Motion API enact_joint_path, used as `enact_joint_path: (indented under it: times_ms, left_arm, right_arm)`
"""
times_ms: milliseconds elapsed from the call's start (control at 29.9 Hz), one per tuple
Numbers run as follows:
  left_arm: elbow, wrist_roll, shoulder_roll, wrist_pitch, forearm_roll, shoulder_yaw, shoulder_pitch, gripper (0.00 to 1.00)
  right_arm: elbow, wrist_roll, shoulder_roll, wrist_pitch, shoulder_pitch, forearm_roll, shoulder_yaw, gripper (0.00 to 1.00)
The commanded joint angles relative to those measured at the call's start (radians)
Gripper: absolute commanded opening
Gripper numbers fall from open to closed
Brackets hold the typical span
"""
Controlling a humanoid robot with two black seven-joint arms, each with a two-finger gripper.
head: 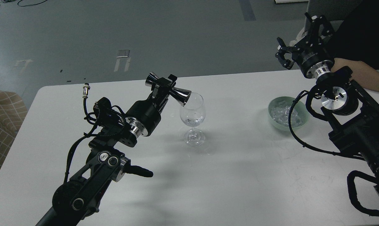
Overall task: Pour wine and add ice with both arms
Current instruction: 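Tilt the jigger with the left gripper to pour into the wine glass, then turn the jigger upright and move it back beside the glass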
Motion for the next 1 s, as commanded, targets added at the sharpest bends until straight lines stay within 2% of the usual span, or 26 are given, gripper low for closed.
enact_joint_path:
  times_ms: [0, 167, 334, 501, 601, 668, 735, 802, 869, 969]
  left_arm:
    - [0.000, 0.005, 0.013, -0.001, -0.004, -0.002, -0.007, 0.00]
    - [-0.011, 0.035, 0.004, 0.000, -0.052, -0.021, -0.023, 0.00]
    - [-0.035, 0.067, 0.006, 0.008, -0.213, -0.038, -0.038, 0.00]
    - [-0.051, 0.120, -0.017, 0.011, -0.378, -0.120, -0.046, 0.00]
    - [-0.063, 0.153, -0.037, 0.040, -0.536, -0.196, -0.041, 0.00]
    - [-0.063, 0.179, -0.042, 0.112, -0.704, -0.285, -0.029, 0.00]
    - [-0.063, 0.193, -0.034, 0.141, -0.835, -0.348, -0.015, 0.00]
    - [-0.061, 0.192, -0.034, 0.146, -0.904, -0.405, 0.019, 0.00]
    - [-0.063, 0.193, -0.045, 0.140, -1.004, -0.521, 0.094, 0.00]
    - [-0.061, 0.189, -0.048, 0.135, -1.072, -0.590, 0.140, 0.00]
  right_arm:
    - [0.000, 0.000, -0.005, 0.000, 0.003, 0.000, 0.000, 1.00]
    - [0.000, 0.000, -0.006, 0.000, 0.001, 0.000, 0.000, 1.00]
    - [0.000, 0.000, -0.002, 0.000, 0.001, 0.000, 0.000, 1.00]
    - [0.000, 0.000, -0.003, 0.000, 0.001, 0.000, 0.000, 1.00]
    - [0.000, 0.000, -0.002, -0.001, 0.000, 0.000, 0.000, 1.00]
    - [0.000, 0.000, -0.002, -0.001, 0.000, 0.000, 0.000, 1.00]
    - [0.000, -0.002, -0.002, -0.001, 0.000, 0.000, 0.000, 1.00]
    - [0.000, -0.002, -0.002, -0.003, 0.000, 0.000, -0.002, 1.00]
    - [0.000, -0.002, -0.002, -0.003, 0.000, 0.000, -0.002, 1.00]
    - [-0.001, -0.002, 0.000, -0.003, 0.000, 0.000, -0.003, 1.00]
